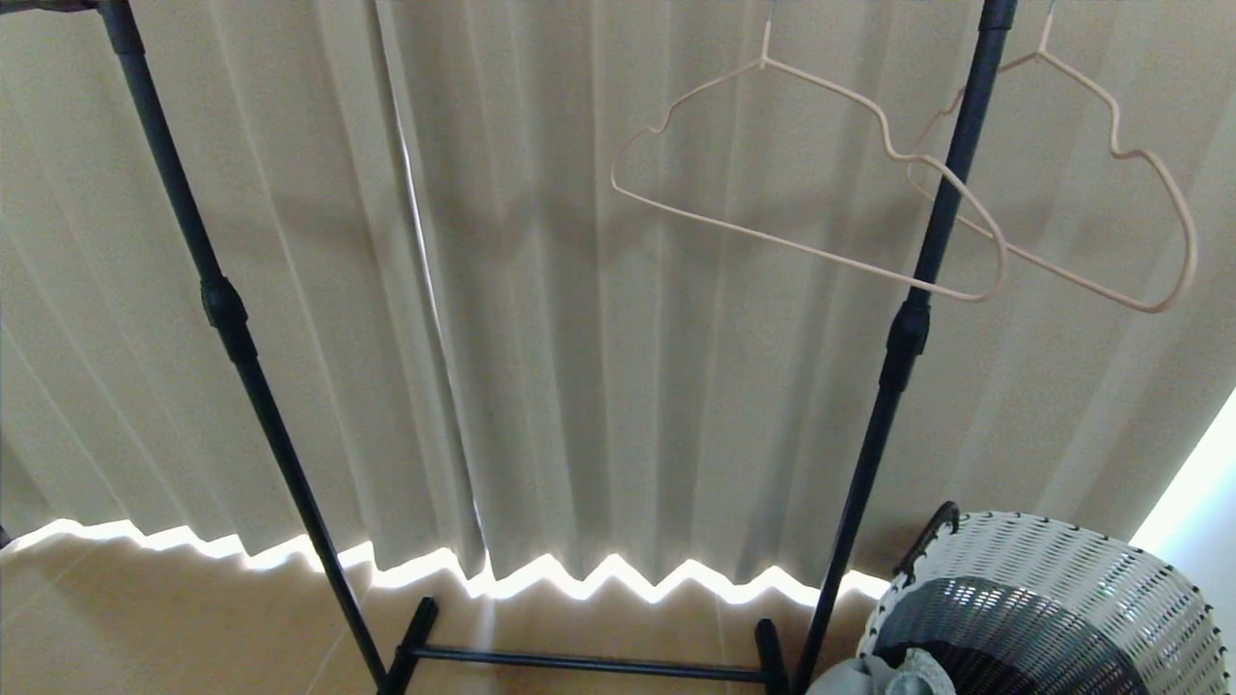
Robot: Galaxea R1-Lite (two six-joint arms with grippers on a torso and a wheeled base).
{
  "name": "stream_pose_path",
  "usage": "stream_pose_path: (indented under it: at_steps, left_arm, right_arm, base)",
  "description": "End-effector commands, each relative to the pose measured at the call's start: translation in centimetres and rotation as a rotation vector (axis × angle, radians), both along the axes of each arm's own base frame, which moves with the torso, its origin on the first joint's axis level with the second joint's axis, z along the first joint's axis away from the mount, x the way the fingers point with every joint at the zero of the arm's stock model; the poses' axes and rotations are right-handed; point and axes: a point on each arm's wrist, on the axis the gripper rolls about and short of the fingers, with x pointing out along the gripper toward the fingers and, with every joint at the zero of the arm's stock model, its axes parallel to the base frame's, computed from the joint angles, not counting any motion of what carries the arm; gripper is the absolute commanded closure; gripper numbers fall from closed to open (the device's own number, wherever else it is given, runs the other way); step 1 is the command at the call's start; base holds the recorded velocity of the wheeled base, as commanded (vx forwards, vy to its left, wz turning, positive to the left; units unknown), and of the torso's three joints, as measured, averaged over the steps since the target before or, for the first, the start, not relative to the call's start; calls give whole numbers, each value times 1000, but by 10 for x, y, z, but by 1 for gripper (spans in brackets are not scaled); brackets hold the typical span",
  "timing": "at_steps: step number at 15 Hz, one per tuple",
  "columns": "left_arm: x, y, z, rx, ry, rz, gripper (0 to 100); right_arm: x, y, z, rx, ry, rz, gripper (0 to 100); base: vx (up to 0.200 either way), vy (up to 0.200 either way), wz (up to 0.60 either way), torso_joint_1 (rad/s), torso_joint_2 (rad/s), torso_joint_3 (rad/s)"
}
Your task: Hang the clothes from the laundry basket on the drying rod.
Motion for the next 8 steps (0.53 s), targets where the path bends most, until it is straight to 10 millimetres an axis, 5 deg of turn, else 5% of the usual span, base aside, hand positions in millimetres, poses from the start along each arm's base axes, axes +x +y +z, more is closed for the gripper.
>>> stream_pose_path:
  at_steps: [1, 5, 8]
  left_arm:
    - [0, 0, 0, -1, 0, 0, 0]
    - [0, 0, 0, -1, 0, -1, 0]
    - [0, 0, 0, 5, -1, 0, 0]
  right_arm:
    - [-1, 0, 3, -42, -3, 9, 0]
    - [9, -1, 32, -209, 211, 30, 0]
    - [46, -2, 41, -391, 525, 18, 0]
  base:
    - [0, 0, 0, 0, 0, 0]
    - [0, 0, 0, 0, 0, 0]
    - [0, 0, 0, 0, 0, 0]
